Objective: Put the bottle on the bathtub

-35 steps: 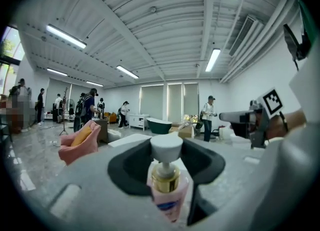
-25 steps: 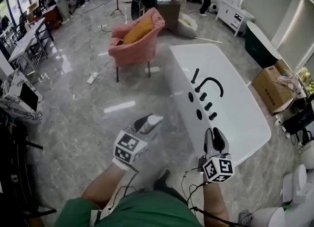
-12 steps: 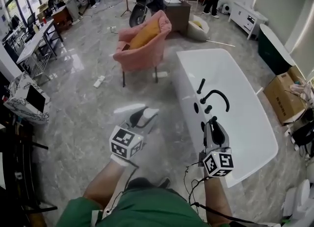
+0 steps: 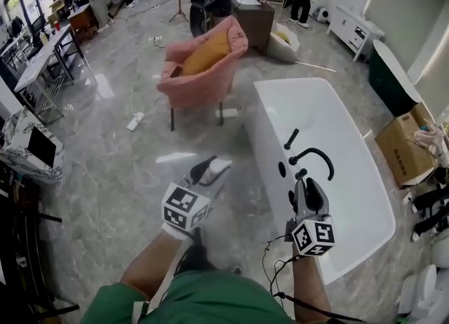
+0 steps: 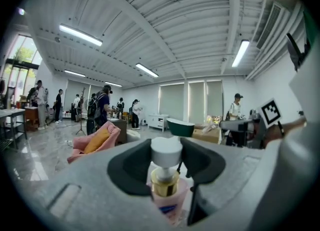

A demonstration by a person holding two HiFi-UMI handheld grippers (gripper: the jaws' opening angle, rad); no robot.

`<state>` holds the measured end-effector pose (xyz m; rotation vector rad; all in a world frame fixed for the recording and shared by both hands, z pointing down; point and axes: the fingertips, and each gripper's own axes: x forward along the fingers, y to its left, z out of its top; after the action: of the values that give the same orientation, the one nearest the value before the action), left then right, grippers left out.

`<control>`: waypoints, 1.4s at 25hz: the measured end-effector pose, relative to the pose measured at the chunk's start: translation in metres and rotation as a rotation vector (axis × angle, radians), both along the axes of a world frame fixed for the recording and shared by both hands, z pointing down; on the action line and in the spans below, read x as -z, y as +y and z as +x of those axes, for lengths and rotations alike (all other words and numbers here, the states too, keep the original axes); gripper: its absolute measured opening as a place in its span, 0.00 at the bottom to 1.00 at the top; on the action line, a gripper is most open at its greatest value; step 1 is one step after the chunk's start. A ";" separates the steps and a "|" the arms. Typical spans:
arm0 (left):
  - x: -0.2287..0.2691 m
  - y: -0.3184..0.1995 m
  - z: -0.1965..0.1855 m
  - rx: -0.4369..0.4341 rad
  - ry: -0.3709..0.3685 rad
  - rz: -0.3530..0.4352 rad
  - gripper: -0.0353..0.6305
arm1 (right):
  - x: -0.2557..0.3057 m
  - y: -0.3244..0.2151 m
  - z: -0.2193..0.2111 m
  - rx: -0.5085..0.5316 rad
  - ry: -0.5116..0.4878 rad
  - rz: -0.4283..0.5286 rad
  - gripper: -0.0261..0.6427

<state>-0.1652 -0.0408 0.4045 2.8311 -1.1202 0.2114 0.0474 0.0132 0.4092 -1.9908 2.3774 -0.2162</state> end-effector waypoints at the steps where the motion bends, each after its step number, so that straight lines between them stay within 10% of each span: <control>1: -0.002 -0.014 -0.003 -0.015 -0.001 -0.001 0.32 | 0.000 -0.014 -0.004 -0.017 0.000 -0.002 0.19; 21: 0.001 -0.254 -0.039 -0.236 -0.029 0.031 0.32 | 0.017 -0.201 -0.067 -0.233 0.027 -0.029 0.19; 35: -0.031 -0.333 0.073 -0.281 -0.071 -0.025 0.32 | -0.012 -0.266 0.032 -0.260 -0.022 -0.035 0.19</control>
<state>-0.0926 -0.3740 0.4359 2.9698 -0.7200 0.3450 0.0790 -0.2527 0.4211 -2.2709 2.0866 -0.2697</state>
